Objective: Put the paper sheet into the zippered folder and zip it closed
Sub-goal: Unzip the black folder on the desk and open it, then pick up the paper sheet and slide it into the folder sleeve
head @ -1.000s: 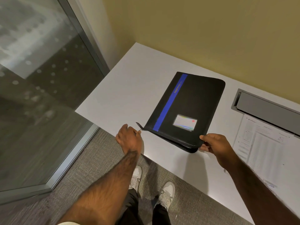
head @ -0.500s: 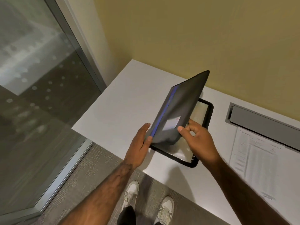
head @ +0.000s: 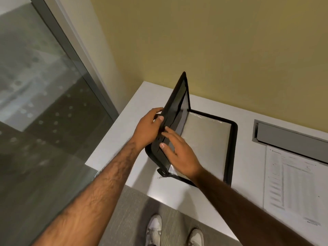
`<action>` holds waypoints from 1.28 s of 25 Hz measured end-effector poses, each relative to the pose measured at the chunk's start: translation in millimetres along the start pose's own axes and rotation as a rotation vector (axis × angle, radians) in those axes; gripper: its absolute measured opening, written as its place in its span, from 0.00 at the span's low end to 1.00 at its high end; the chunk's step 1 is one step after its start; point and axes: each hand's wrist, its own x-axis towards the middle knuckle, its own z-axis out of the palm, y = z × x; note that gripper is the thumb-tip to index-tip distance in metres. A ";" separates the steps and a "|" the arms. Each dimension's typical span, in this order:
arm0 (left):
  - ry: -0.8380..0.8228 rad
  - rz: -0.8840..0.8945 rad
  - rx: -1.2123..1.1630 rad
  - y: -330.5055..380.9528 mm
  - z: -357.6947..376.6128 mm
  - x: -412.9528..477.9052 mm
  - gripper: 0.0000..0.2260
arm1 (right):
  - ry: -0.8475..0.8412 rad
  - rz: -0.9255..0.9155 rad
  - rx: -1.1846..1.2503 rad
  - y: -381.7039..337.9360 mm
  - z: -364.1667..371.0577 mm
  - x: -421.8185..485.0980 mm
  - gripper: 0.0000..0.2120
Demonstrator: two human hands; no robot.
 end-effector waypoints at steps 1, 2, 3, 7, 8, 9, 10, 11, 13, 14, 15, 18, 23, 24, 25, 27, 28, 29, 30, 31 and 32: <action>0.013 0.001 0.043 -7.5 -6.4 4.1 0.16 | 0.000 0.038 -0.094 12.8 2.9 -0.1 0.23; 0.022 -0.008 0.078 -13.3 -13.0 6.7 0.16 | 0.001 0.087 -0.182 28.0 4.6 -1.5 0.25; 0.037 -0.025 0.116 -19.6 -19.1 9.0 0.17 | 0.009 0.144 -0.257 44.5 5.3 -4.6 0.26; 0.108 -0.070 0.270 -43.5 -37.6 17.4 0.18 | 0.097 0.436 -0.408 117.8 1.6 -33.5 0.30; 0.125 -0.082 0.307 -49.7 -40.3 20.3 0.18 | 0.133 0.505 -0.454 133.1 -0.6 -43.8 0.31; 0.140 -0.095 0.339 -57.4 -42.3 23.5 0.18 | 0.160 0.556 -0.519 146.3 -2.2 -53.4 0.33; 0.154 -0.106 0.372 -65.1 -44.0 26.0 0.18 | 0.163 0.600 -0.581 155.6 -3.5 -61.8 0.33; 0.166 -0.114 0.401 -73.4 -45.2 28.6 0.18 | 0.154 0.646 -0.622 165.0 -4.2 -68.7 0.32; 0.177 -0.120 0.459 -89.6 -44.3 34.5 0.17 | 0.164 0.752 -0.601 175.5 -4.8 -77.1 0.29; 0.175 -0.129 0.507 -97.2 -41.8 36.5 0.16 | 0.173 0.794 -0.574 178.4 -4.6 -80.5 0.28; 0.168 -0.146 0.573 -104.3 -37.9 37.8 0.17 | 0.170 0.809 -0.569 184.4 -3.2 -84.4 0.28; 0.115 -0.253 0.695 -128.3 -24.8 40.5 0.28 | 0.174 0.819 -0.552 190.3 -2.1 -87.4 0.24; 0.112 -0.295 0.702 -165.9 -9.5 37.1 0.36 | 0.355 0.829 -0.449 184.1 -3.5 -93.7 0.18; 0.128 -0.286 0.710 -169.8 -6.4 33.3 0.36 | 0.358 0.821 -0.465 181.1 -2.7 -98.4 0.17; 0.151 -0.270 0.719 -173.1 -3.1 28.5 0.35 | 0.358 0.814 -0.476 180.6 -0.6 -104.1 0.17; 0.184 -0.209 0.768 -179.3 2.9 18.8 0.33 | 0.343 0.807 -0.514 177.9 4.2 -111.9 0.19; 0.169 -0.165 0.815 -182.4 6.9 14.1 0.33 | 0.323 0.809 -0.541 176.6 6.9 -113.4 0.21; 0.127 -0.120 0.860 -186.3 12.4 9.7 0.33 | 0.298 0.808 -0.569 177.0 9.8 -113.7 0.24; 0.068 -0.074 0.893 -189.4 19.5 5.6 0.34 | 0.263 0.812 -0.586 176.8 12.3 -113.2 0.27; 0.001 -0.029 0.922 -192.4 27.3 2.1 0.34 | 0.234 0.806 -0.600 178.1 14.7 -112.5 0.30; -0.062 0.008 0.957 -194.8 34.6 -0.9 0.34 | 0.210 0.790 -0.608 178.5 16.9 -111.8 0.32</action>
